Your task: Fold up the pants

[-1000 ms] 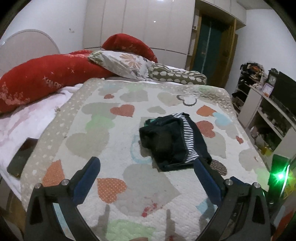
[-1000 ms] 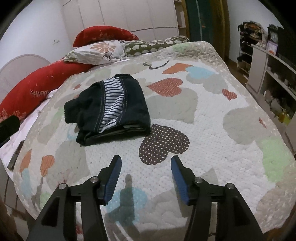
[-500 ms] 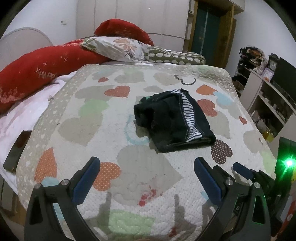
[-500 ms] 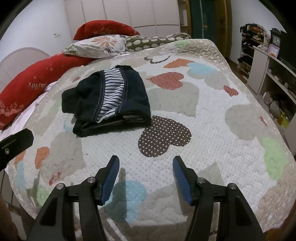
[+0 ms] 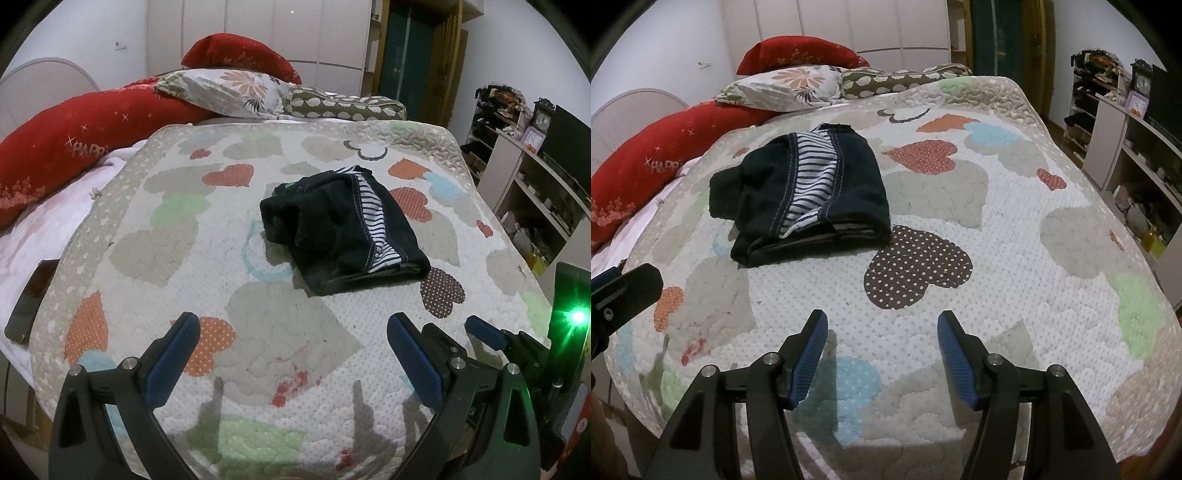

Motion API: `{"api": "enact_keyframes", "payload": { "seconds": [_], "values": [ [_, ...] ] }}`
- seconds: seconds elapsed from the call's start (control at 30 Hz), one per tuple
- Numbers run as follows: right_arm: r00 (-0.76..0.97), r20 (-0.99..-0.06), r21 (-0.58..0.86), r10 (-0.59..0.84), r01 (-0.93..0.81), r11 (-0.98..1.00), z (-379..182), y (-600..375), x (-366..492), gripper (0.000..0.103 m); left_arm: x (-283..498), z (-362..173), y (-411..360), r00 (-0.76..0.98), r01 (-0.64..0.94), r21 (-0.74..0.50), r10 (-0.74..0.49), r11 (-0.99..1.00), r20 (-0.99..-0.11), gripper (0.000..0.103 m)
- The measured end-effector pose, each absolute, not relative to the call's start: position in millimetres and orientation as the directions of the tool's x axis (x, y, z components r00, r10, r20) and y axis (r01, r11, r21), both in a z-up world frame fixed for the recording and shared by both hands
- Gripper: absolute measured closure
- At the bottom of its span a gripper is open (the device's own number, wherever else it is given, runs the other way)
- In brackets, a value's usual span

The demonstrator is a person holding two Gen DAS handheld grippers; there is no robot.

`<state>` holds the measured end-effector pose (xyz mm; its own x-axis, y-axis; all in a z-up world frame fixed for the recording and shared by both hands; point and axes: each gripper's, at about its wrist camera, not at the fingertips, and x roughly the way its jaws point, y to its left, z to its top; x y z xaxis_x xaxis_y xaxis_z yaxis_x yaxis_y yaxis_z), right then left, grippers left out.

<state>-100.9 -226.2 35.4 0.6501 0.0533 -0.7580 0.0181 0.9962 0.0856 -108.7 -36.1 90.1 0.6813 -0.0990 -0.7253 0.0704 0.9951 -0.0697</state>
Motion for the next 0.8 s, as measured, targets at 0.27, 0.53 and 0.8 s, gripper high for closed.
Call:
{"api": "enact_keyframes", "payload": {
  "seconds": [0.27,0.53,0.8],
  "values": [
    [0.649,-0.759,0.083,0.051,0.018,0.996,34.0,-226.7,-100.3,0.036,-109.0,87.4,-36.4,0.676,0.068,-0.069,-0.096,0.995,-0.731,0.002],
    [0.648,-0.760,0.080,0.049,0.018,0.997,32.5,-226.3,-100.6,0.034,-108.1,85.6,-35.5,0.674,0.069,-0.069,-0.098,0.995,-0.732,0.002],
    [0.651,-0.758,0.068,0.043,0.013,0.998,31.4,-225.3,-101.3,0.033,-108.4,78.8,-33.4,0.666,0.066,-0.077,-0.101,0.995,-0.739,0.002]
  ]
}}
